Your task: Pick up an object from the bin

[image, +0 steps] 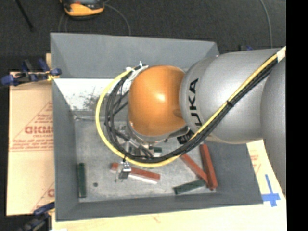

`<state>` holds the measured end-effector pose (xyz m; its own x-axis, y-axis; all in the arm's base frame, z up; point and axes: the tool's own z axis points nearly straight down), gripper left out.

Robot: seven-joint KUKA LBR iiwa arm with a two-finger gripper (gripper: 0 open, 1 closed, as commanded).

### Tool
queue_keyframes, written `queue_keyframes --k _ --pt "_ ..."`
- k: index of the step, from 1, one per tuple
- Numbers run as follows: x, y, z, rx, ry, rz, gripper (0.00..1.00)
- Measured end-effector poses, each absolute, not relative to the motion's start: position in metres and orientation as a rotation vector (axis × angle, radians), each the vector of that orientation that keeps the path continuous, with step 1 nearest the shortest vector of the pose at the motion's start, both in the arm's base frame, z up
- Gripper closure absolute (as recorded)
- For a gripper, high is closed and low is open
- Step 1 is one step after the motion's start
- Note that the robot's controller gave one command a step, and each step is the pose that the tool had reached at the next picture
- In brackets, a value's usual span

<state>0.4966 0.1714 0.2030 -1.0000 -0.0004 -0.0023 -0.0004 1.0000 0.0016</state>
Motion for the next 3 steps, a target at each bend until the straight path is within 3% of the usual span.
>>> queue_keyframes --k 1,2,3 --pt "0.498 0.143 0.150 0.133 3.133 0.004 0.00" --pt "0.518 0.094 0.076 0.093 3.134 0.001 0.00" --pt "0.517 0.095 0.079 0.095 3.135 0.002 0.00"
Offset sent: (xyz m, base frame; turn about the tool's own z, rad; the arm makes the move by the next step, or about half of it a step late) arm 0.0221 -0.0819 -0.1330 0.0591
